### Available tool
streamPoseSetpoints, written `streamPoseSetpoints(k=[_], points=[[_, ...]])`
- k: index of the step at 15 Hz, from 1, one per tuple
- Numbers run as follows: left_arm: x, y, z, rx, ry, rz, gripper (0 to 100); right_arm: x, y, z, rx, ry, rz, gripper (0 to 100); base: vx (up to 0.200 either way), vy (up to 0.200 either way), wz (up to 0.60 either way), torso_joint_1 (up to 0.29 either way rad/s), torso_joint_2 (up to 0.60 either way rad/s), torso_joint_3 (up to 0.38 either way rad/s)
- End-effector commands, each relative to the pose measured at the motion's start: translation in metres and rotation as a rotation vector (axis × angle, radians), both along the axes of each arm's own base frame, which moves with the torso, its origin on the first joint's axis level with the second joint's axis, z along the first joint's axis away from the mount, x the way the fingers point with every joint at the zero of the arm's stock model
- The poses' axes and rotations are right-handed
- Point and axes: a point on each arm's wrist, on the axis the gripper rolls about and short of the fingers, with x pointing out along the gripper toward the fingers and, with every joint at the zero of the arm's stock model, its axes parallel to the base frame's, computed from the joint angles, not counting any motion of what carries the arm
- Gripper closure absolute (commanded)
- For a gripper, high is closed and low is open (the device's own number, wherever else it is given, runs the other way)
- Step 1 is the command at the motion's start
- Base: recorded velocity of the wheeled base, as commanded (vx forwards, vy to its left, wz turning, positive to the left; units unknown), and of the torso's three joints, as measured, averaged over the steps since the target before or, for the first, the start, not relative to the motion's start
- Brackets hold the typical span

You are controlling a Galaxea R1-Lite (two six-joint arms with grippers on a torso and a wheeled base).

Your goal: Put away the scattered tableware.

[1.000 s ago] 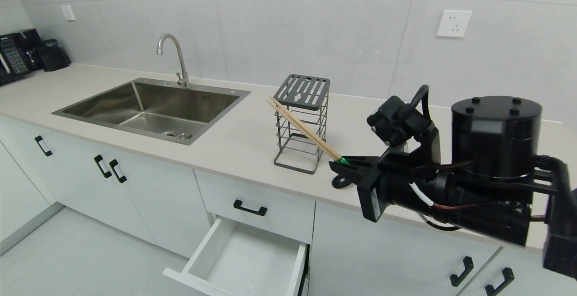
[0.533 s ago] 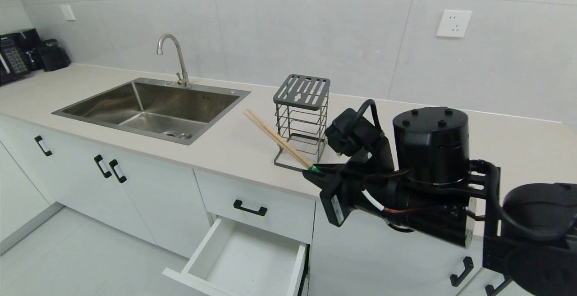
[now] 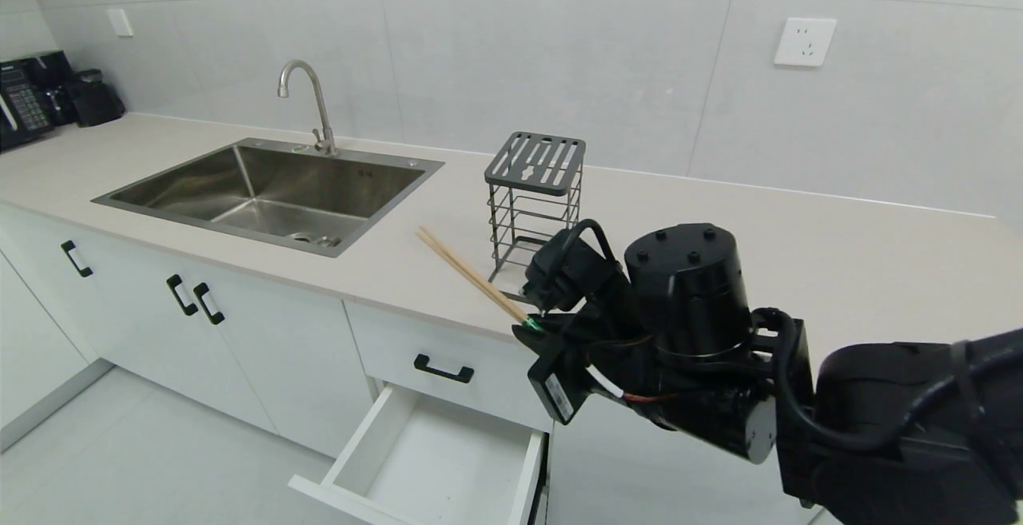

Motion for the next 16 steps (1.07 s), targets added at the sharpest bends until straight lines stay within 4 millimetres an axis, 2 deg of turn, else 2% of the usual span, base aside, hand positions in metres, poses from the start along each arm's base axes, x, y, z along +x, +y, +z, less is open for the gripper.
streamPoseSetpoints(k=[1, 3, 7, 10, 12, 16], points=[[0.000, 0.000, 0.000, 0.001, 0.002, 0.000, 0, 0.014, 0.021, -0.017, -0.045, -0.020, -0.078, 100, 0.000, 0.000, 0.00, 0.000, 0.00, 0.000], [0.000, 0.000, 0.000, -0.001, 0.002, 0.000, 0, 0.022, 0.034, -0.020, -0.051, -0.038, -0.072, 100, 0.000, 0.000, 0.00, 0.000, 0.00, 0.000], [0.000, 0.000, 0.000, 0.001, 0.002, 0.000, 0, 0.025, 0.043, -0.037, -0.089, -0.020, 0.029, 100, 0.000, 0.000, 0.00, 0.000, 0.00, 0.000], [0.000, 0.000, 0.000, -0.001, 0.000, 0.000, 0, 0.022, 0.050, -0.052, -0.122, 0.005, 0.054, 100, 0.000, 0.000, 0.00, 0.000, 0.00, 0.000], [0.000, 0.000, 0.000, 0.001, 0.000, 0.000, 0, 0.013, 0.055, -0.067, -0.217, 0.044, 0.109, 100, 0.000, 0.000, 0.00, 0.000, 0.00, 0.000], [0.000, 0.000, 0.000, -0.001, 0.000, 0.000, 0, 0.013, 0.069, -0.067, -0.247, 0.086, 0.208, 100, 0.000, 0.000, 0.00, -0.030, 0.06, 0.036]])
